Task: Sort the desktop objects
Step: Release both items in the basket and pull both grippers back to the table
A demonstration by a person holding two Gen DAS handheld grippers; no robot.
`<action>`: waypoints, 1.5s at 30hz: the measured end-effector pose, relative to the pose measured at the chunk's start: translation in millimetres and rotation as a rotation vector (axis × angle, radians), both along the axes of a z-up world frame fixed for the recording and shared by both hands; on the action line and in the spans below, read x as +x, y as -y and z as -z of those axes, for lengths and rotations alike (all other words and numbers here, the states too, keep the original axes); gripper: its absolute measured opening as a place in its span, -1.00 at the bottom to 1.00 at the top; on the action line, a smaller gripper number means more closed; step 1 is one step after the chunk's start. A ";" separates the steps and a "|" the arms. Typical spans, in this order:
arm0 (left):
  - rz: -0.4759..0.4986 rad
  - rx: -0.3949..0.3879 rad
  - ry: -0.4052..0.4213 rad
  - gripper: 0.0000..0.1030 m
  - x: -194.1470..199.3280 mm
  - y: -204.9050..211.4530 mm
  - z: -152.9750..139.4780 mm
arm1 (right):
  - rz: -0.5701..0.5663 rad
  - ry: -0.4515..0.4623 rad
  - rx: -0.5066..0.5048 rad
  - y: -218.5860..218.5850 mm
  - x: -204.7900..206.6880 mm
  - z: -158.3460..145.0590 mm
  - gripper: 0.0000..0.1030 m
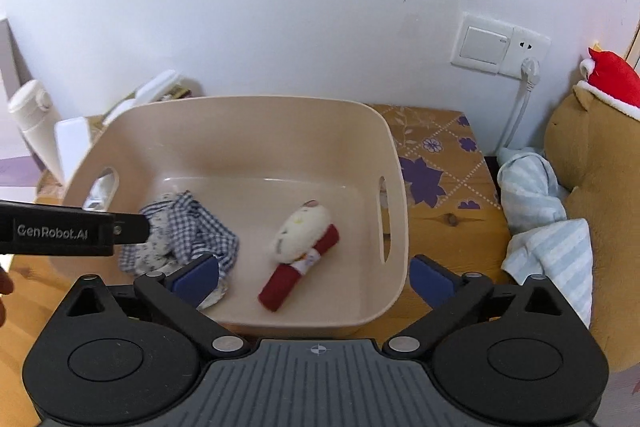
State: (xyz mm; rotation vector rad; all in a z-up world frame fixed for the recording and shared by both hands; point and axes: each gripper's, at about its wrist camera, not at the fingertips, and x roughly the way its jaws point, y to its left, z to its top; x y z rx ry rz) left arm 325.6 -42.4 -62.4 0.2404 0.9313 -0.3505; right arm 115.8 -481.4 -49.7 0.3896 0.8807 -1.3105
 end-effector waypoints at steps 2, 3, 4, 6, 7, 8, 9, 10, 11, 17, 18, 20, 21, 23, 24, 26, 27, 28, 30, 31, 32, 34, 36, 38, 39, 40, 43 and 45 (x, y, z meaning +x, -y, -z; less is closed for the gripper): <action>0.003 0.001 0.007 0.53 -8.3 -0.8 -4.8 | 0.005 0.011 -0.011 -8.6 -3.0 -6.0 1.00; 0.008 0.009 0.018 0.54 -13.7 -1.8 -7.4 | 0.008 0.016 -0.016 -12.8 -5.6 -9.3 1.00; 0.012 0.017 0.027 0.54 -17.7 -3.3 -9.7 | 0.013 0.021 -0.022 -17.9 -8.6 -12.7 1.00; 0.011 0.031 0.045 0.55 -27.3 -8.3 -13.7 | 0.027 0.027 -0.029 -26.5 -15.5 -17.1 1.00; 0.009 0.032 0.050 0.56 -31.4 -11.7 -15.2 | 0.027 0.027 -0.029 -26.5 -15.5 -17.1 1.00; 0.008 0.034 0.053 0.57 -35.4 -15.3 -16.4 | 0.047 0.034 -0.031 -36.7 -23.7 -18.9 1.00; 0.008 0.039 0.055 0.57 -40.3 -19.4 -17.3 | 0.054 0.033 -0.030 -42.4 -28.0 -18.7 1.00; 0.009 0.047 0.058 0.57 -44.0 -23.4 -17.6 | 0.063 0.029 -0.027 -46.2 -32.0 -18.0 1.00; 0.009 0.058 0.061 0.57 -48.0 -27.3 -17.6 | 0.072 0.025 -0.022 -49.5 -37.5 -16.5 1.00; -0.004 0.108 0.067 0.58 -70.5 -56.8 -15.7 | 0.111 0.012 0.021 -71.8 -60.1 -2.2 1.00; -0.007 0.114 0.068 0.58 -74.0 -61.8 -15.2 | 0.117 0.014 0.030 -74.5 -62.6 0.1 1.00; -0.013 0.128 0.065 0.58 -81.7 -70.6 -13.2 | 0.132 0.024 0.042 -83.7 -65.6 4.2 1.00; -0.014 0.134 0.067 0.58 -85.7 -74.6 -12.1 | 0.138 0.030 0.048 -87.2 -67.0 6.2 1.00; -0.013 0.152 0.062 0.58 -94.5 -81.5 -9.2 | 0.146 0.047 0.065 -95.0 -67.9 10.0 1.00; -0.011 0.161 0.060 0.58 -98.5 -84.5 -7.1 | 0.148 0.057 0.074 -99.3 -67.8 11.5 1.00; -0.010 0.180 0.055 0.58 -107.8 -90.7 -2.3 | 0.146 0.076 0.086 -107.5 -66.0 14.9 1.00; -0.013 0.186 0.055 0.58 -112.4 -93.7 0.1 | 0.143 0.085 0.091 -111.5 -64.3 17.0 1.00; -0.015 0.194 0.050 0.58 -117.7 -97.1 3.0 | 0.145 0.094 0.098 -115.7 -62.3 19.6 1.00; -0.021 0.210 0.043 0.58 -126.8 -103.1 8.4 | 0.149 0.112 0.117 -124.4 -58.5 24.6 1.00; -0.026 0.221 0.038 0.58 -131.5 -106.5 11.1 | 0.156 0.124 0.130 -128.2 -56.9 26.8 1.00; -0.031 0.229 0.035 0.58 -135.5 -109.1 13.3 | 0.162 0.137 0.144 -132.1 -55.6 29.2 1.00; -0.035 0.232 0.031 0.58 -144.3 -115.1 16.4 | 0.167 0.148 0.158 -137.9 -53.3 32.3 1.00; -0.024 0.227 0.024 0.58 -151.3 -120.1 18.9 | 0.175 0.156 0.191 -154.4 -45.1 45.7 1.00; 0.008 0.220 0.019 0.58 -156.6 -123.5 21.6 | 0.181 0.140 0.203 -163.6 -38.7 54.7 1.00; 0.023 0.211 0.026 0.58 -158.5 -125.3 23.6 | 0.199 0.135 0.208 -169.1 -35.6 59.7 1.00; 0.044 0.211 0.023 0.58 -162.1 -126.9 26.1 | 0.218 0.141 0.212 -173.3 -33.0 63.3 1.00; 0.123 0.243 0.006 0.58 -167.8 -132.3 37.6 | 0.265 0.169 0.235 -182.5 -23.9 77.6 1.00; 0.168 0.269 0.005 0.58 -170.5 -137.7 45.1 | 0.300 0.186 0.241 -186.2 -17.0 86.8 1.00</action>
